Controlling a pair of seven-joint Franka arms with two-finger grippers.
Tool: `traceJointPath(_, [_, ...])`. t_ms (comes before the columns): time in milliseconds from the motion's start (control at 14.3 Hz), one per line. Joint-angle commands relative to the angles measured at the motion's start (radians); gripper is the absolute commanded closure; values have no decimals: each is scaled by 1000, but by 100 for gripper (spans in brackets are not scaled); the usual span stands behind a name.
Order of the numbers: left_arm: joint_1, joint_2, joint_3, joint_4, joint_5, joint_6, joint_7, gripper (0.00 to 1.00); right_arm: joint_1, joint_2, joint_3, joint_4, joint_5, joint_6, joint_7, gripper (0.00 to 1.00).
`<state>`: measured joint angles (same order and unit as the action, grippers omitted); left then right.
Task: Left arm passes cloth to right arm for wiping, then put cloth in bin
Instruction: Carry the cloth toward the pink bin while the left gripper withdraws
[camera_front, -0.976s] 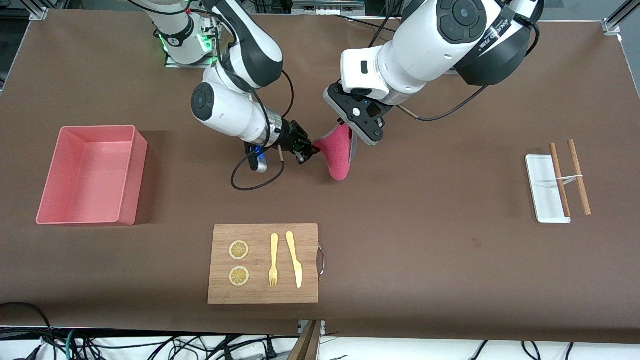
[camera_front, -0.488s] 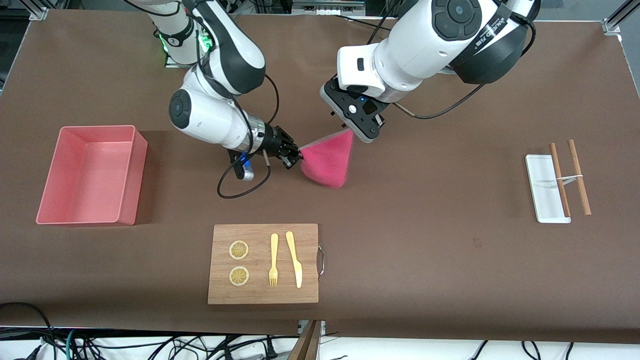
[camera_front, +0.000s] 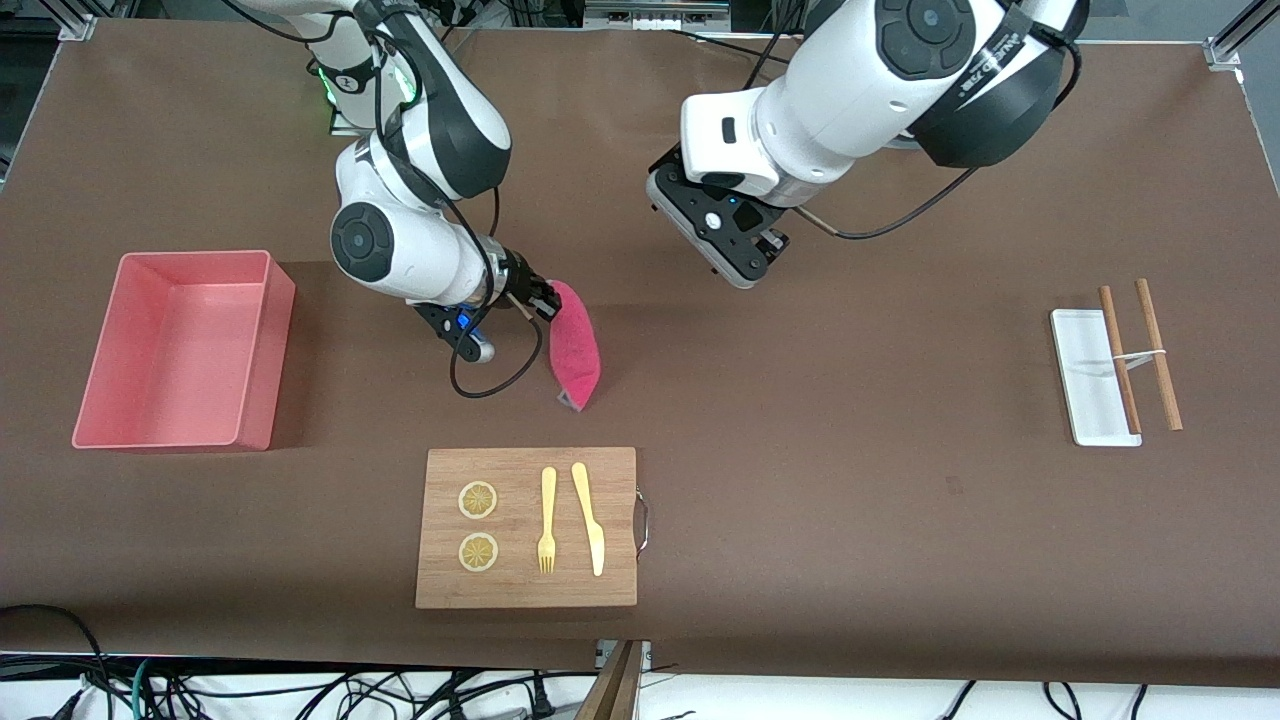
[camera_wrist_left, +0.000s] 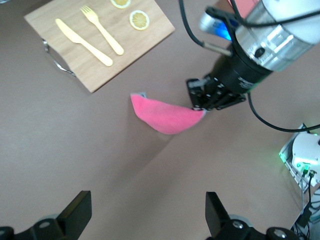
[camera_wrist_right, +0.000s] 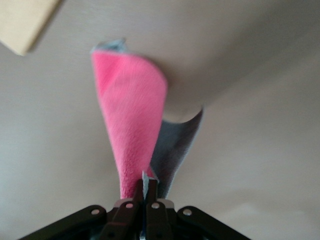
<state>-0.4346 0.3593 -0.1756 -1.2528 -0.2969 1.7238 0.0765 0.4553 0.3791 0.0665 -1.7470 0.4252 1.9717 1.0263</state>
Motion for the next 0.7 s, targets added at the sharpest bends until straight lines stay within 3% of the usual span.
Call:
traceJointPath(0, [17,-43,15,15,98,-74,-76,0,-15,9,1,-31,-92,-53,-51,100])
traceJointPath(279, [175,-71,10,18,119,-150,-60,0,-18,24,-45,-74,-200,-51,-152,100])
traceJointPath(627, [319,-69,19,18,136,-278,-61,0,-33,44,-241,-104,-256,-53,-490,100])
